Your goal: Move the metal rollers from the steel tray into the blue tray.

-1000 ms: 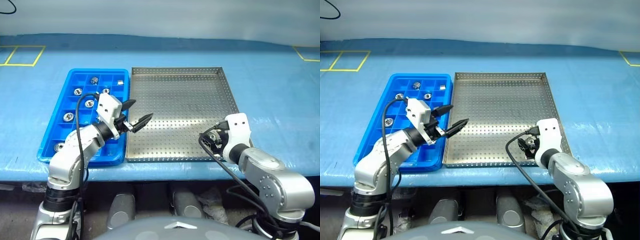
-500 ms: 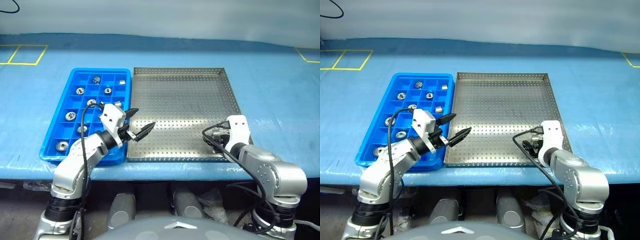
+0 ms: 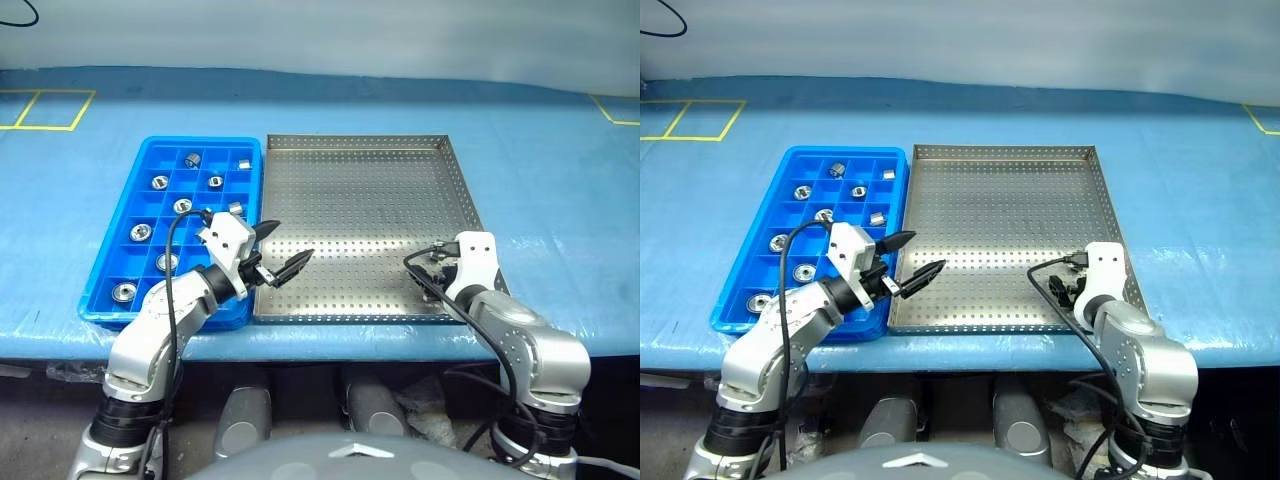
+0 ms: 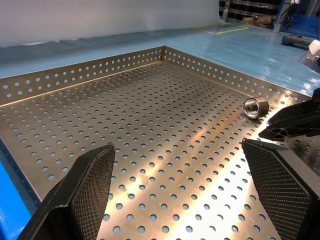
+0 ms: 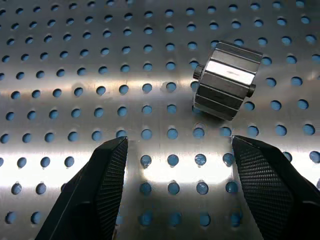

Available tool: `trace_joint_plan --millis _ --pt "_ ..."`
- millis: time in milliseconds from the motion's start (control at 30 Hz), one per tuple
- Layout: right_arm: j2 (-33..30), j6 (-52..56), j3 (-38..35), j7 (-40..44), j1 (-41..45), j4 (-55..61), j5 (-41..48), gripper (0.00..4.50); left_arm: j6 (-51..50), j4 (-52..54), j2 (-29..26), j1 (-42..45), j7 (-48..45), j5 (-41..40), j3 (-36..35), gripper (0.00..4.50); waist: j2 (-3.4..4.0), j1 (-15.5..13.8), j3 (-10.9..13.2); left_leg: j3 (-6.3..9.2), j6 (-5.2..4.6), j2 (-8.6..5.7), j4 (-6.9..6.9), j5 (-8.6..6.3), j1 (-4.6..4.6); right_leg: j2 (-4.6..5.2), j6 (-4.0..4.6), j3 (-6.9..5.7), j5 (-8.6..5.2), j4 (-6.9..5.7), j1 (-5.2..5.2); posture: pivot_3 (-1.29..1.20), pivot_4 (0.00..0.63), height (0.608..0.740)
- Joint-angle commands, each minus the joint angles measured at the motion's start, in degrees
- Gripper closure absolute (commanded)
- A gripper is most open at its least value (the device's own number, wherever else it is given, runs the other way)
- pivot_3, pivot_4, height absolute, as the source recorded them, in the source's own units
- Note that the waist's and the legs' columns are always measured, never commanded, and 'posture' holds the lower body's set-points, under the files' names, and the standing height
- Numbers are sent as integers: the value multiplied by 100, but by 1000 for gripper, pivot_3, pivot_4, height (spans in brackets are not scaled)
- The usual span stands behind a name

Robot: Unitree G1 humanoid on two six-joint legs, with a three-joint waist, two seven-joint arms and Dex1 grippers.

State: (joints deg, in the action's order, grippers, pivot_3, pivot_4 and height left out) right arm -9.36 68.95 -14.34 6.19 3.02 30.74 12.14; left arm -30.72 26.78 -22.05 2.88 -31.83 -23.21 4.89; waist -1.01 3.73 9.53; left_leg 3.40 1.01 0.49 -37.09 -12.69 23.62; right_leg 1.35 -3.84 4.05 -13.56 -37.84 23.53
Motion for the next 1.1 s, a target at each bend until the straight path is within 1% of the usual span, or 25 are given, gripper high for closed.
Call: trace_joint_plan --millis 33,233,433,600,800,1033,1100 --pt "166 -801 -102 -419 98 -250 -286 981 73 173 46 44 -29 -82 30 55 0 1 0 0 0 0 0 0 0 1 0 0 0 0 0 -37 150 740" --pt "404 -1742 -103 -813 400 -1018 -453 981 62 154 79 74 -48 -111 33 55 1 13 1 -9 -3 -2 -5 2 -1 3 -3 9 3 1 -1 -38 150 740" --pt "453 -2698 -174 -1235 901 -1954 -652 981 40 156 90 85 -49 -150 8 55 3 14 2 -11 -6 -1 0 4 -2 1 -3 11 4 0 2 -35 150 740" --pt "461 -2909 -219 -1340 1199 -2136 -604 981 11 202 107 50 -10 -183 -29 55 6 5 3 -6 -6 -1 14 3 0 0 -27 8 19 0 7 -19 150 740" --pt "391 -3364 -264 -1405 1631 -2953 -605 981 -4 201 136 61 3 -224 -6 55 9 6 5 -7 -6 -1 8 3 -1 0 -26 9 19 1 3 -25 150 740" --pt "23 -4256 -341 -1456 2490 -4725 -679 981 -53 151 161 135 13 -328 -25 55 13 25 8 -11 -7 -2 4 4 -2 -1 -30 12 23 1 2 -35 150 740" --pt "-120 -4569 -342 -1477 2731 -5308 -718 981 -66 142 185 142 29 -345 -24 55 13 26 8 -11 -7 -2 7 3 -2 -2 -3 12 40 1 3 -36 150 740"
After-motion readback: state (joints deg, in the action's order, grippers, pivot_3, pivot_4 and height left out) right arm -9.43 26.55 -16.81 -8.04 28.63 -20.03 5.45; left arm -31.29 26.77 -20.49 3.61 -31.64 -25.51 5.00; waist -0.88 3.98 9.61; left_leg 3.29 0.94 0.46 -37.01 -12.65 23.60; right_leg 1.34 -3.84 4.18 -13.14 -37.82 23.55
